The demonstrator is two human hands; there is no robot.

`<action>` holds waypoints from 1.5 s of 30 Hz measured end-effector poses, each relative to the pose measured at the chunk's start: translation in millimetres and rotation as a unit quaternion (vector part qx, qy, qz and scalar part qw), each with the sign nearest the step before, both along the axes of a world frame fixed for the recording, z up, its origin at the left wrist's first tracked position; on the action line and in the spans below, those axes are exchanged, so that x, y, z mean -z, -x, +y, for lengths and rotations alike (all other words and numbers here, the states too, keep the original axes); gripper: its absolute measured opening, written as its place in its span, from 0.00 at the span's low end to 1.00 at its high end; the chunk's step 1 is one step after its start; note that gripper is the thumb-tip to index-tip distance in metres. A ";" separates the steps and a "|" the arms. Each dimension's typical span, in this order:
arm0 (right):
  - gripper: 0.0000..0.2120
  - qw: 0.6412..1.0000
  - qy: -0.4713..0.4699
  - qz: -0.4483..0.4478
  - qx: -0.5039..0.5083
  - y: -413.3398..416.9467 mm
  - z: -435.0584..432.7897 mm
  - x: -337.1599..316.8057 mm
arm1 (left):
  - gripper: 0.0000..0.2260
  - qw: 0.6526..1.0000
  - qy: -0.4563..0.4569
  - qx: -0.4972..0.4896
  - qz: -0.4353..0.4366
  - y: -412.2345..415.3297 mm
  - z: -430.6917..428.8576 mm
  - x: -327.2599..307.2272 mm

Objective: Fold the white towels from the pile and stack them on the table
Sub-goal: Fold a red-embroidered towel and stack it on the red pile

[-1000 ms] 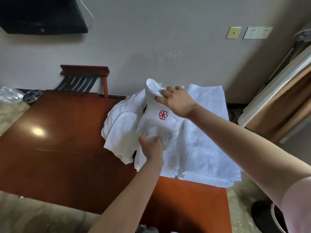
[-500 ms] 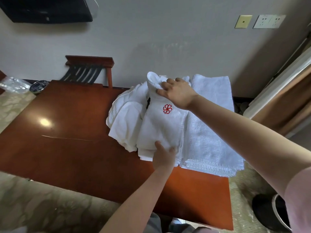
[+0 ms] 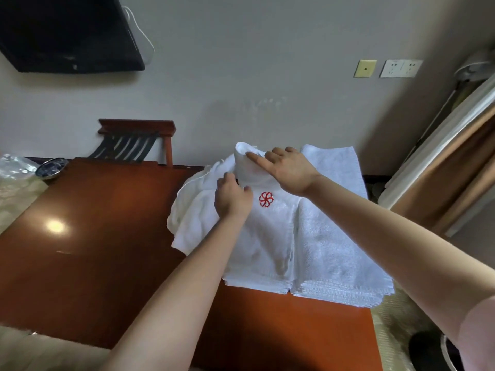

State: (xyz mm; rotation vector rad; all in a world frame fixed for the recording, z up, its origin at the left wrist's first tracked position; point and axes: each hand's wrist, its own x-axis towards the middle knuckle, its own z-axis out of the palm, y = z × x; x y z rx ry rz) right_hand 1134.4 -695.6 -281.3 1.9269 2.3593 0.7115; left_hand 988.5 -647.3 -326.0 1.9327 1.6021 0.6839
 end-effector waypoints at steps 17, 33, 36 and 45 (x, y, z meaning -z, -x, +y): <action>0.16 0.883 0.045 0.351 0.309 -87.6 67.9 1.8 | 0.10 0.919 0.192 0.278 -0.203 -66.8 163.9 -26.3; 0.20 0.712 -0.037 0.598 0.366 -148.7 164.3 112.3 | 0.10 0.937 0.271 0.128 -0.177 -154.3 257.5 88.6; 0.21 0.776 -0.019 0.527 0.346 -151.3 171.2 129.7 | 0.07 0.958 0.238 0.105 -0.122 -162.1 262.5 105.8; 0.23 0.883 0.056 0.316 0.343 -152.0 183.1 152.1 | 0.11 0.983 0.114 0.144 0.021 -162.9 255.7 125.5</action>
